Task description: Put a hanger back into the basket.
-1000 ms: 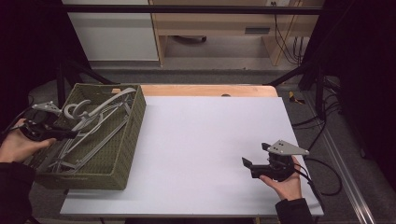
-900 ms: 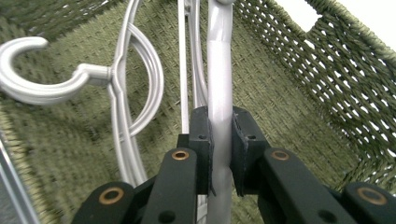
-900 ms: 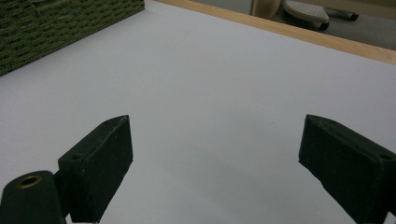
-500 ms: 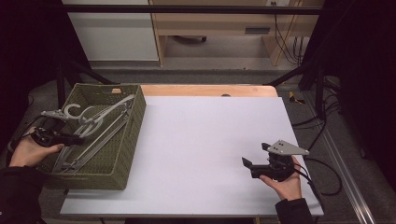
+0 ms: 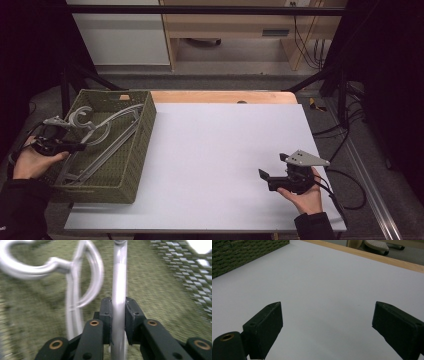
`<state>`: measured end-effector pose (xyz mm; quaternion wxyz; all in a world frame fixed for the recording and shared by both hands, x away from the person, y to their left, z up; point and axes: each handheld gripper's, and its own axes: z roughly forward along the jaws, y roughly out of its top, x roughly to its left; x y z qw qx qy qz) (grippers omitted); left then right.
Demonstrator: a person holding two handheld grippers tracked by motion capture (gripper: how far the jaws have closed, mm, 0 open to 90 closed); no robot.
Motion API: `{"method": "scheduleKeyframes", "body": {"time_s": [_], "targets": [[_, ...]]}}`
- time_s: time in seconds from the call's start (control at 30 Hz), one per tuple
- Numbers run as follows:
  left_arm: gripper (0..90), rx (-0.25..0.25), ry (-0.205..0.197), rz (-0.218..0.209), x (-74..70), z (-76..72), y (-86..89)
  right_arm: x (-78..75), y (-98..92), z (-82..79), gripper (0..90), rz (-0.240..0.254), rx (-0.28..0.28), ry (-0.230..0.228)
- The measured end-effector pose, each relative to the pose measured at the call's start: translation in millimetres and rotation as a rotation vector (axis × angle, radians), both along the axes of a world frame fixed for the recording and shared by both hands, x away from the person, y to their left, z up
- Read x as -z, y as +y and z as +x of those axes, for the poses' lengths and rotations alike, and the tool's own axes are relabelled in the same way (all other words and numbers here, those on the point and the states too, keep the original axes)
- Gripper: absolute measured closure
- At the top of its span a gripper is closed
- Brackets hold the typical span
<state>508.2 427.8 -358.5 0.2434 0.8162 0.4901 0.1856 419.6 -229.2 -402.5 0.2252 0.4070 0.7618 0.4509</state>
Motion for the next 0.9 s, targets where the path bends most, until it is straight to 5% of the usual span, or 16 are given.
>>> {"method": "scheduleKeyframes", "body": {"time_s": [0.17,0.33,0.47,0.5,0.6,0.63,0.7,0.9], "targets": [[71.4,-0.103,-0.023,0.042,9.1,5.2,5.0,0.5,0.3,0.5,9.9,-0.002,-0.005,-0.003],[63.4,-0.117,-0.015,0.049,16.4,6.8,5.7,0.1,-0.1,0.0,9.9,-0.001,0.0,-0.001],[51.0,-0.134,-0.058,0.038,10.2,3.5,6.3,0.2,0.3,-0.1,9.9,-0.002,0.0,-0.001],[48.8,-0.142,-0.104,0.015,3.3,-0.7,6.0,-0.1,0.2,-0.2,9.7,0.002,0.001,-0.001],[44.6,-0.139,-0.149,-0.022,-2.9,-5.5,4.2,-0.4,-0.7,0.1,9.6,0.001,-0.001,-0.012],[41.9,-0.136,-0.208,-0.073,-9.1,-12.5,-1.5,-0.7,-0.6,-0.2,9.6,0.006,0.002,-0.013],[38.9,-0.116,-0.251,-0.137,-13.5,-19.3,-8.2,-0.9,-0.7,-0.3,9.4,0.008,0.004,-0.02],[27.6,0.009,-0.371,-0.255,-23.0,-44.5,-42.9,-1.3,-0.9,-0.5,8.2,0.019,0.008,-0.03]]}}
